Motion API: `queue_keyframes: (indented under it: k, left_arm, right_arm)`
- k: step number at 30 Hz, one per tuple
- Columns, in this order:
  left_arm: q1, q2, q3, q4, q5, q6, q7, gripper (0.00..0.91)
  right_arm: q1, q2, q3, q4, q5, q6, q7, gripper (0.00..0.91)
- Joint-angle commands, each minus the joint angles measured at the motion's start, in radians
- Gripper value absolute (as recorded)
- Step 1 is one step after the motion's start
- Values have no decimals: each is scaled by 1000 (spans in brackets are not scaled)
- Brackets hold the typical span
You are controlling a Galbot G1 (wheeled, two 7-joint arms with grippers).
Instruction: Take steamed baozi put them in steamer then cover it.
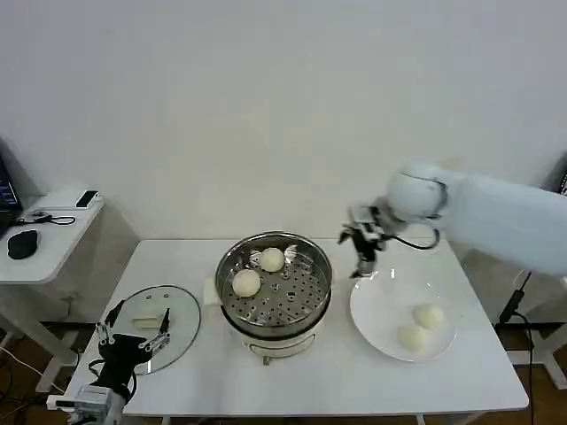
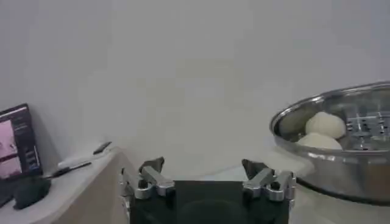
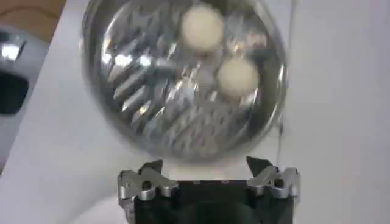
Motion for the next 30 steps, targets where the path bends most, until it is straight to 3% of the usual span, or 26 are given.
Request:
queue_keyframes:
  k: [1,8,15,22,30]
  left_arm:
    - [-2,-1,11,7,2,0,0,907]
    - [-8,-9,25,18,10,2,0,907]
    - [-4,-9,28,28,14,2,0,907]
    - [-2,-6,23,28,16,4,2,907]
    - [2,-8,10,35,15,5,2,907]
  right_arm:
    - [-104,-244,7,83,-181,82,-44,907]
    - [-218,-302,28,82,-271,104,-27,907]
    - [-408,-326,159,63,-332,109,-18,907]
    - [-583,-279,306,20,-342,106,-6,907]
    - [-617,-200,337,-53,-339,94,-1,907]
